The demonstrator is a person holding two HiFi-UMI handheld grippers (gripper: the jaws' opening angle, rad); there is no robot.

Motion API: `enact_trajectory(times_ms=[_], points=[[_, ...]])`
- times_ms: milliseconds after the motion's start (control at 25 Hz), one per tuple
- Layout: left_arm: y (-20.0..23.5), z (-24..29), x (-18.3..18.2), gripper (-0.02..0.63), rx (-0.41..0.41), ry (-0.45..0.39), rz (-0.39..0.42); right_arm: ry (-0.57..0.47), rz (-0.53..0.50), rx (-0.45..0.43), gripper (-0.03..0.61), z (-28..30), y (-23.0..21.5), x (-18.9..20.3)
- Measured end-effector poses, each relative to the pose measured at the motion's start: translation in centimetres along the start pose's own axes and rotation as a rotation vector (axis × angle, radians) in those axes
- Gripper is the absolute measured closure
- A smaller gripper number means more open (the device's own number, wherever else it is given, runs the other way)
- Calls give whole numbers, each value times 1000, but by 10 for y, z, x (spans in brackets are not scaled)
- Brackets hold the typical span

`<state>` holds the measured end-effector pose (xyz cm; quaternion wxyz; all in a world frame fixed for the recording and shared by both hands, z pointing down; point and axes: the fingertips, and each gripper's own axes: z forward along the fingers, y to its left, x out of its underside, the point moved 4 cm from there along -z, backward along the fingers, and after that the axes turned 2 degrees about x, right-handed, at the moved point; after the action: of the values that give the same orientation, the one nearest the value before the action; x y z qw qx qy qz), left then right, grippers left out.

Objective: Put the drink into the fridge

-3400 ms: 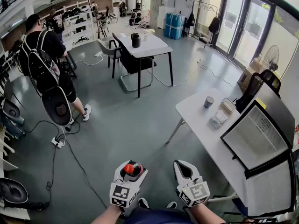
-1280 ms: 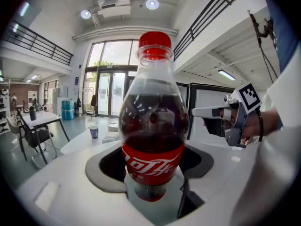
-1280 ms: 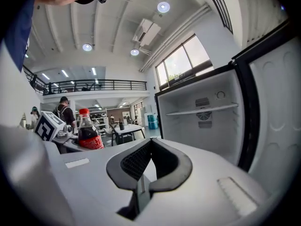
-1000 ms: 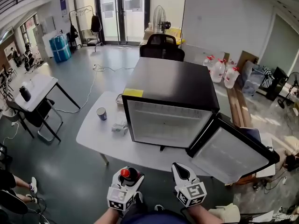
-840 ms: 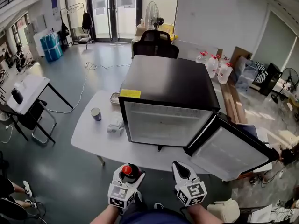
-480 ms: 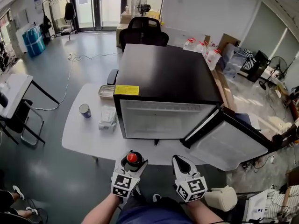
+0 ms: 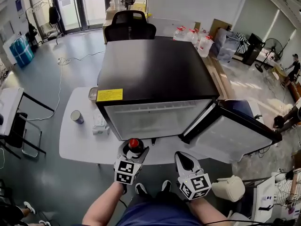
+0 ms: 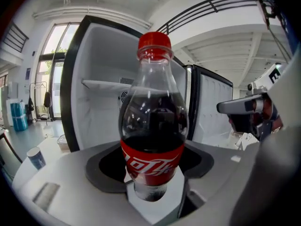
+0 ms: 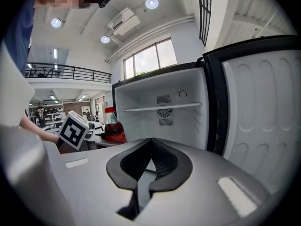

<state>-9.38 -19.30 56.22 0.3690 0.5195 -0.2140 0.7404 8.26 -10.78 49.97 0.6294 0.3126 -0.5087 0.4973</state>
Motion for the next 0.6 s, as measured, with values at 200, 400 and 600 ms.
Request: enact_trajectory(times_ms=[200,400,600], points=[[11,33,-5,302,-30,16,-22,-13,20,29,572,-1,-28,-4],[22,64,-5,302,-46,36,-15,-8,39,67,572,-8,-55,0],[30,93,-7,302,-46,47,-2,10,60,98,572,-13,-72,8]])
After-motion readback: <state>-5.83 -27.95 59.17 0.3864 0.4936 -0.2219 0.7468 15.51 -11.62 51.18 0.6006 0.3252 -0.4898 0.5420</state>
